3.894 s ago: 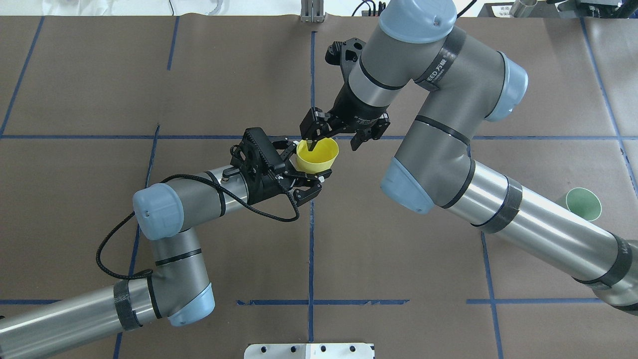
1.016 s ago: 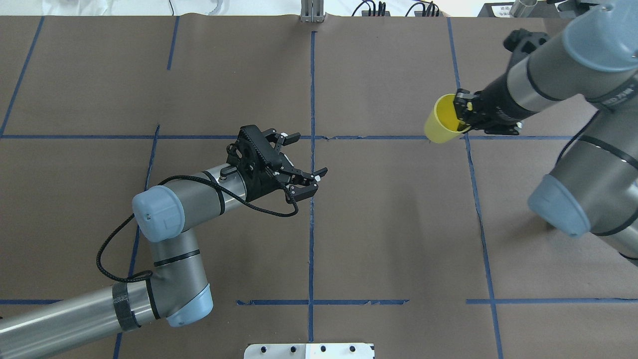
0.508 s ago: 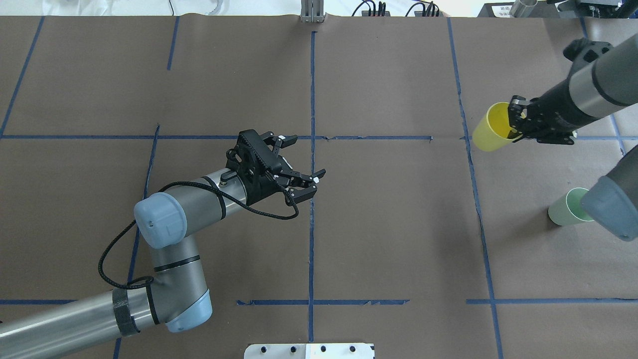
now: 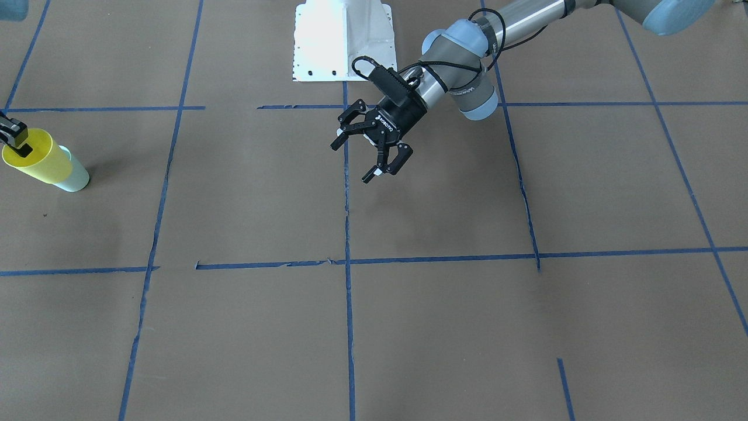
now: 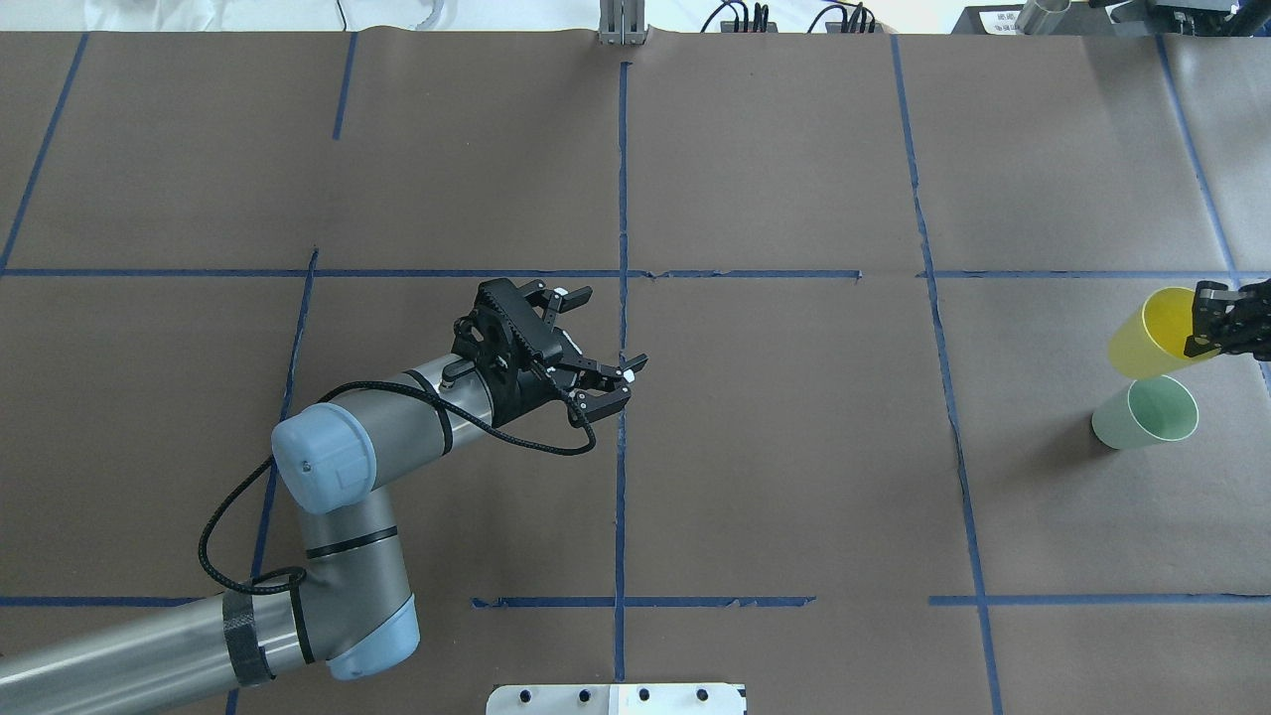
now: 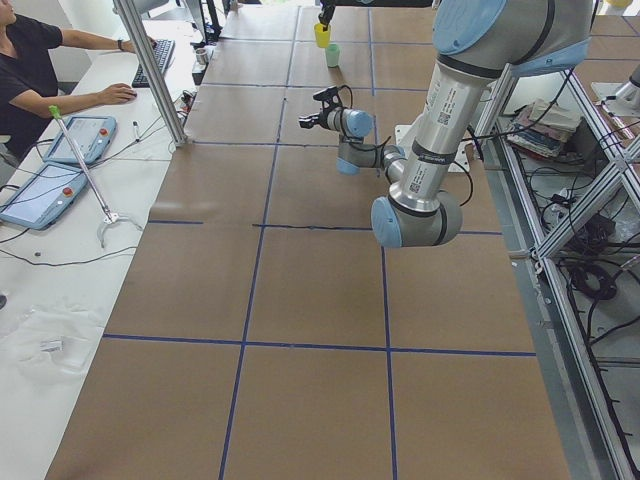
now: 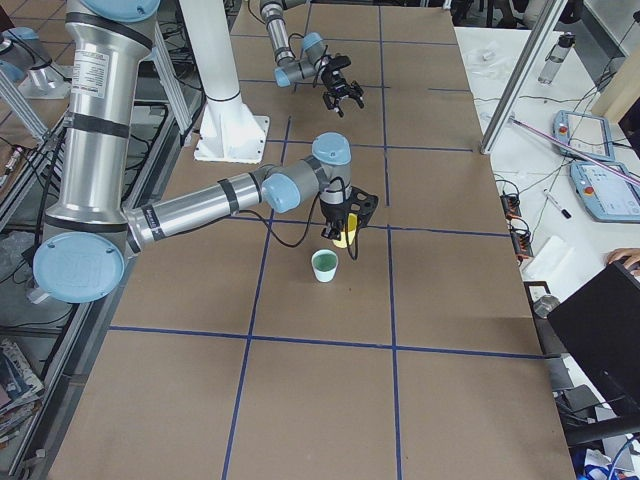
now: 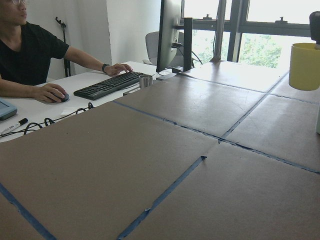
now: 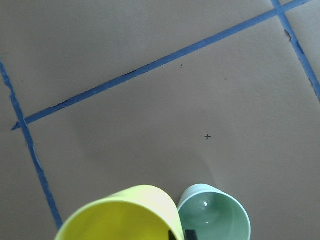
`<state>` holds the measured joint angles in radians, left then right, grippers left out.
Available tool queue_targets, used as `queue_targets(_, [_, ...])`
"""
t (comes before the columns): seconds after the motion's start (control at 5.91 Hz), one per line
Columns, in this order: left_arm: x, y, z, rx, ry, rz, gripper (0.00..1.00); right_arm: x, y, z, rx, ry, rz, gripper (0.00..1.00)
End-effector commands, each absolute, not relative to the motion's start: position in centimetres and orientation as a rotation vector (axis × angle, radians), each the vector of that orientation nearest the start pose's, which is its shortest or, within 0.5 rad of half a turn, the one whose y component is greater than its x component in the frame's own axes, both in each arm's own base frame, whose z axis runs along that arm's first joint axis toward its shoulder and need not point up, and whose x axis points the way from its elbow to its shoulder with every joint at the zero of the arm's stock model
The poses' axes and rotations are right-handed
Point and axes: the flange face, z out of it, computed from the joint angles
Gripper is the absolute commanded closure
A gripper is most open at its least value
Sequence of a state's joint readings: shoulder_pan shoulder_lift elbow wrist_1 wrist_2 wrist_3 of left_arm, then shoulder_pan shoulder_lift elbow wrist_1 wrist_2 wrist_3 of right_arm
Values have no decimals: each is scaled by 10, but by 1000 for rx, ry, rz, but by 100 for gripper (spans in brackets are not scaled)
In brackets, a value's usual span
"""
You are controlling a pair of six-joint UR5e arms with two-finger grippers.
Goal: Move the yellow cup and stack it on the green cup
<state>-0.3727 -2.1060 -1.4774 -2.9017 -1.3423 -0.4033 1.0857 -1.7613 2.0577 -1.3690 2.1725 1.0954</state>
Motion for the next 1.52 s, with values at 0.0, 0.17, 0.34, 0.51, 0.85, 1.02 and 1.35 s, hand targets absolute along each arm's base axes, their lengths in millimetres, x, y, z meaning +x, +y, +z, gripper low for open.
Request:
queue_targets(0.0, [546,-377,252,1344,1154,381,0,-127,-403,499,-103,-769,421,100])
queue_targets(0.17, [546,-377,252,1344,1154,381,0,-125,-400,511,-120,-751,431,100])
queue_targets(0.34, [546,-377,252,1344,1154,381,0,-125,-400,516,-127,-745,435,100])
queue_targets(0.51, [546,-377,252,1344,1154,381,0,-125,-398,519,-135,-742,435,100])
queue_targets(0.85, [546,-376,252,1343,1155,382,0,-122,-392,527,-148,-730,440,100])
queue_targets(1.02, [546,-376,251,1345,1155,380,0,-122,-392,527,-149,-730,442,100])
queue_targets(1.35, [556,-362,252,1349,1140,354,0,-121,-390,532,-157,-722,443,100])
